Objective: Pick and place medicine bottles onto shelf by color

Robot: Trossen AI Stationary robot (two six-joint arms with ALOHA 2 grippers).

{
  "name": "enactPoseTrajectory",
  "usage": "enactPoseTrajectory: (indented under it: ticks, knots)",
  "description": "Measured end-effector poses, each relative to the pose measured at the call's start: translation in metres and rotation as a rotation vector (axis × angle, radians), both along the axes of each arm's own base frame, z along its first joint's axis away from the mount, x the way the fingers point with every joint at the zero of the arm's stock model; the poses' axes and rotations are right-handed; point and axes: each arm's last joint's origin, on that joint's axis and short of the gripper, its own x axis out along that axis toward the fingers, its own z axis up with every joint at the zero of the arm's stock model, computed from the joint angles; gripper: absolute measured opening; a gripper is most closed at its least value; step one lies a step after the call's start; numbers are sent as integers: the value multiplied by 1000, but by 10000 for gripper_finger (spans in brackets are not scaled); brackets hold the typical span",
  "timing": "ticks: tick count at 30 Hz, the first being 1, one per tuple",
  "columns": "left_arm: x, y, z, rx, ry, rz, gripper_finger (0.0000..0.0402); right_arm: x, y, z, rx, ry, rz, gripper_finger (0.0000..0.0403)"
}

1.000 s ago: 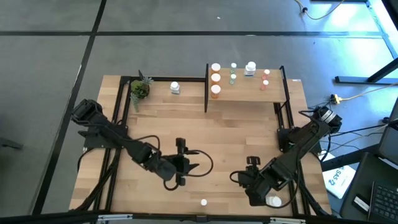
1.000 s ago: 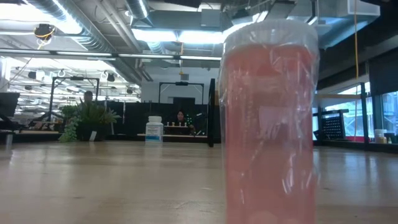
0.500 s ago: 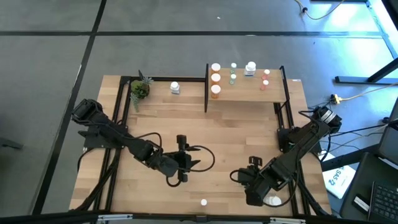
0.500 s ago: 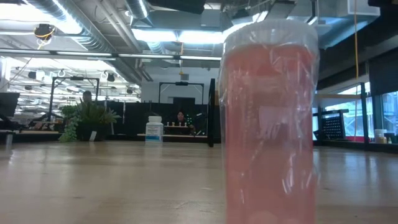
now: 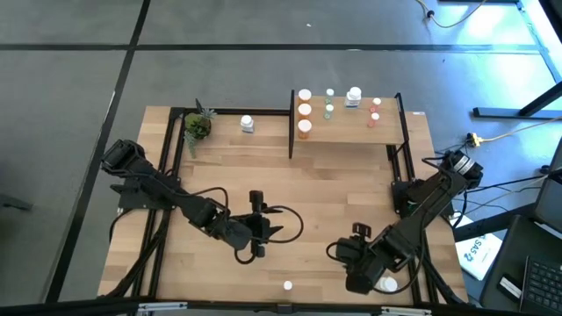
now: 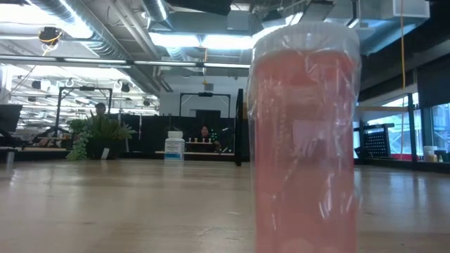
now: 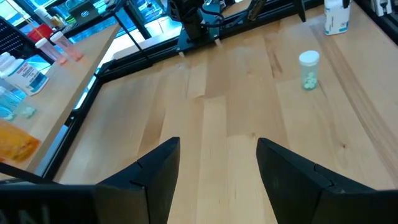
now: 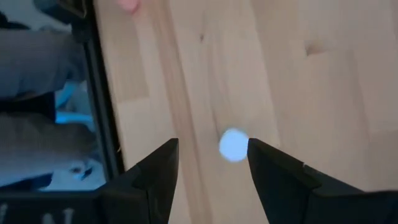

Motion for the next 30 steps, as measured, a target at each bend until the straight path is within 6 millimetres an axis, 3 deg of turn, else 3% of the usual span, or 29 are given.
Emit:
enactPoseTrajectory:
  ticks: [14, 22, 30]
  knots:
    - [0, 0, 0, 0, 0, 0, 206, -3, -1, -1, -56, -18, -26, 198]
    - [0, 0, 0, 0, 0, 0, 206, -4, -1, -2, -74, -11, -4, 245]
    - [0, 0, 0, 0, 0, 0, 206, 4, 8, -28, -124, 70, 7, 257]
